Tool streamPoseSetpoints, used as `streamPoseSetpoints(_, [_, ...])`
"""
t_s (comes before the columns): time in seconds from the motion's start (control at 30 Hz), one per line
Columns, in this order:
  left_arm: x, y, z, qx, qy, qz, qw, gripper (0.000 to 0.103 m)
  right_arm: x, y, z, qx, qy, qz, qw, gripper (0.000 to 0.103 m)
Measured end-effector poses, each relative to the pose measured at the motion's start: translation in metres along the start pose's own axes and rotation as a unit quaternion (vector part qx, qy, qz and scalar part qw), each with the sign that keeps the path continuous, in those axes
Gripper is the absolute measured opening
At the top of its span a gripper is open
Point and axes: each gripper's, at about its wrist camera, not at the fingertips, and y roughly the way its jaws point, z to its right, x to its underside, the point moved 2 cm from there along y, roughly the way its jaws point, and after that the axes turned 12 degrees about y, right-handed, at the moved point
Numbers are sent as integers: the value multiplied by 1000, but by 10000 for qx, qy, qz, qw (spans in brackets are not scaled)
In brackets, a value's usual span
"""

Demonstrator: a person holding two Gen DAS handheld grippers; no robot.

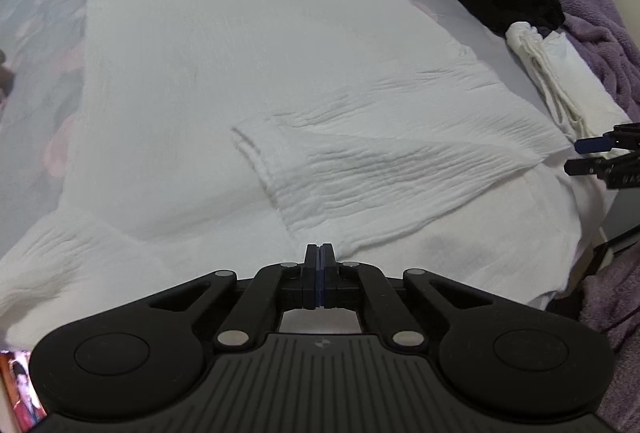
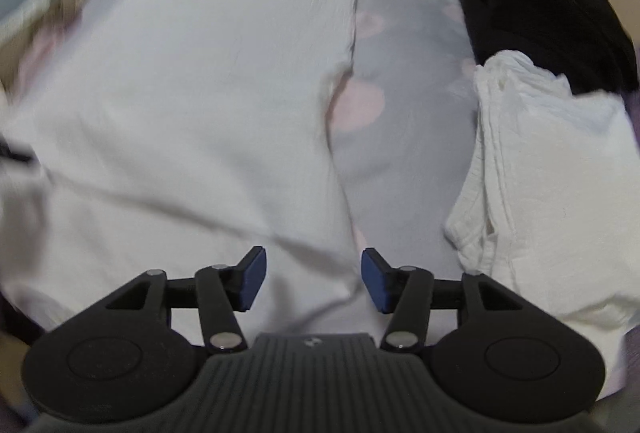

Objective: Fold clothes

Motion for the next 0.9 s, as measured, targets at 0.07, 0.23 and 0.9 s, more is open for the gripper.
streamPoseSetpoints(0.07, [1, -3, 0, 15, -14, 148, 9999, 0, 2, 8, 3, 141, 3, -37, 9999, 56])
streamPoseSetpoints(0.23, [3, 2, 4, 101, -101, 208, 9997, 8, 1, 15, 13, 54, 351, -108, 9993, 56])
streamPoseSetpoints(0.9, [-7, 1, 4, 172, -134, 192, 9996, 4, 1, 23, 21, -96, 713, -87, 9974, 42])
